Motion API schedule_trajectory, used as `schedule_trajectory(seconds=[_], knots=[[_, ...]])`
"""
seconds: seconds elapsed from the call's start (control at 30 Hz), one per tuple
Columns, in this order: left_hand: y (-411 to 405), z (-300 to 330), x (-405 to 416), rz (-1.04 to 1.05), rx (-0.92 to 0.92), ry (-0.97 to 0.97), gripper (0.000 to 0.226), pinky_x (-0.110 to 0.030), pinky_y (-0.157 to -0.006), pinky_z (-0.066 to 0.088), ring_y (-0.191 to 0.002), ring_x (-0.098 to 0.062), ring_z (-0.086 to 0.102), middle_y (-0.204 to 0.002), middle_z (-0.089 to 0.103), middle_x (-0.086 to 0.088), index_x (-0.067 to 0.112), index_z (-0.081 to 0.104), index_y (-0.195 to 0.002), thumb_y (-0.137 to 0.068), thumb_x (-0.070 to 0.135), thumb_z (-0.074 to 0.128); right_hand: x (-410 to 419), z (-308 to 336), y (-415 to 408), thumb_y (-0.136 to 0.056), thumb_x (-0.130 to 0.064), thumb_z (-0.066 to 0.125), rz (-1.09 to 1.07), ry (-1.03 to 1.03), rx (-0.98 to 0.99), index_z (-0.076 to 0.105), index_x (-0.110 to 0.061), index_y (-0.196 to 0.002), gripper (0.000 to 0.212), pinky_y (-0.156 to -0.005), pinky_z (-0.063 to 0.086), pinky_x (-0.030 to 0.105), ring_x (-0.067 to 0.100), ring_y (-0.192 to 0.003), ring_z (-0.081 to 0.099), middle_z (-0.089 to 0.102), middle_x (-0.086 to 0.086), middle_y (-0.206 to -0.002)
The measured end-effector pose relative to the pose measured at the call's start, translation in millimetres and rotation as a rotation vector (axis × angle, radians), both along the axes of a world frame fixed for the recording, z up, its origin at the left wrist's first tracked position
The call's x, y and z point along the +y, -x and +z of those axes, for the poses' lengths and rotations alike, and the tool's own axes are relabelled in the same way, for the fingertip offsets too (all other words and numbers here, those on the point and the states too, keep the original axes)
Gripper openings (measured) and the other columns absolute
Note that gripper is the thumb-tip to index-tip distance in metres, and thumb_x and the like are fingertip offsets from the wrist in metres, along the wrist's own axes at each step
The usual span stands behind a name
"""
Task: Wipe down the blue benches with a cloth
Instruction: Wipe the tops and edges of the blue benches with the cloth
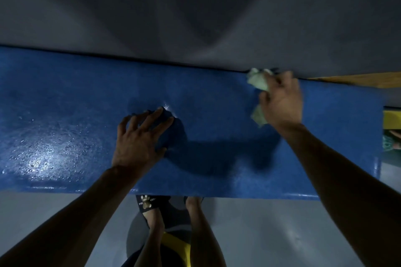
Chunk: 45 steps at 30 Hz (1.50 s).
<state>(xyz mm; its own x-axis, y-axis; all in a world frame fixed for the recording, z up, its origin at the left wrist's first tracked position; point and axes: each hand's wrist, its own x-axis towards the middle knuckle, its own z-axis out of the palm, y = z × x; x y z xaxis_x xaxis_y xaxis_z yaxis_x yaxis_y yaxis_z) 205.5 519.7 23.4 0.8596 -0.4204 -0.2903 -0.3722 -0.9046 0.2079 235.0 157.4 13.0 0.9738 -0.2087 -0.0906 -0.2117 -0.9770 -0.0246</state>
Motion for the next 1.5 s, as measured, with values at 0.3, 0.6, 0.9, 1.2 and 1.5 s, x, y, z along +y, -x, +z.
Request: schedule_trajectory(seconds=[0.3, 0.6, 0.9, 1.2, 1.5], knots=[[-2.3, 4.0, -1.4, 0.009, 0.03, -0.025, 0.082, -0.055, -0.103, 0.037, -0.128, -0.035, 0.047, -0.152, 0.042, 0.001, 0.035, 0.052, -0.139, -0.064, 0.043, 0.084, 31.0, -6.8, 1.4, -0.081, -0.023, 0.052, -0.594, -0.127, -0.162, 0.052, -0.023, -0.138, 0.057, -0.085, 0.038, 0.044, 0.039, -0.107, 0.046, 0.049, 0.016, -0.128], [-4.3, 9.8, -4.1, 0.002, 0.07, -0.063, 0.084, -0.054, -0.105, 0.036, -0.13, -0.033, 0.046, -0.154, 0.04, 0.002, 0.036, 0.05, -0.14, -0.063, 0.044, 0.084, 159.9, -5.8, -32.5, -0.082, -0.029, 0.056, 0.093, -0.244, -0.004, 0.049, -0.019, -0.135, 0.054, -0.082, 0.047, 0.041, 0.027, -0.104, 0.047, 0.049, 0.005, -0.123], [-2.6, 9.8, -3.8, 0.009, 0.071, -0.049, 0.083, -0.051, -0.106, 0.035, -0.131, -0.031, 0.046, -0.153, 0.041, 0.002, 0.035, 0.049, -0.141, -0.065, 0.042, 0.083, -28.3, -2.3, 20.6, -0.083, -0.015, 0.057, -0.143, -0.101, -0.062, 0.049, -0.014, -0.14, 0.058, -0.083, 0.044, 0.046, 0.042, -0.101, 0.046, 0.049, 0.02, -0.122], [-2.7, 11.1, -5.3, 0.028, 0.1, -0.074, 0.086, -0.052, -0.107, 0.034, -0.133, -0.03, 0.042, -0.155, 0.038, 0.002, 0.036, 0.048, -0.142, -0.064, 0.044, 0.084, 104.9, -3.5, -9.3, -0.081, -0.027, 0.056, -0.378, -0.224, -0.083, 0.043, -0.008, -0.142, 0.065, -0.096, 0.038, 0.044, 0.038, -0.116, 0.045, 0.046, 0.019, -0.135], [-7.9, 8.6, 2.0, -0.018, 0.142, -0.092, 0.085, -0.051, -0.113, 0.024, -0.137, -0.029, 0.033, -0.16, 0.027, 0.006, 0.042, 0.035, -0.147, -0.072, 0.05, 0.074, 58.4, 3.4, -10.0, -0.075, -0.012, 0.06, 0.35, -0.172, 0.04, 0.044, -0.019, -0.144, 0.072, -0.08, 0.05, 0.043, 0.033, -0.098, 0.05, 0.052, 0.008, -0.124]])
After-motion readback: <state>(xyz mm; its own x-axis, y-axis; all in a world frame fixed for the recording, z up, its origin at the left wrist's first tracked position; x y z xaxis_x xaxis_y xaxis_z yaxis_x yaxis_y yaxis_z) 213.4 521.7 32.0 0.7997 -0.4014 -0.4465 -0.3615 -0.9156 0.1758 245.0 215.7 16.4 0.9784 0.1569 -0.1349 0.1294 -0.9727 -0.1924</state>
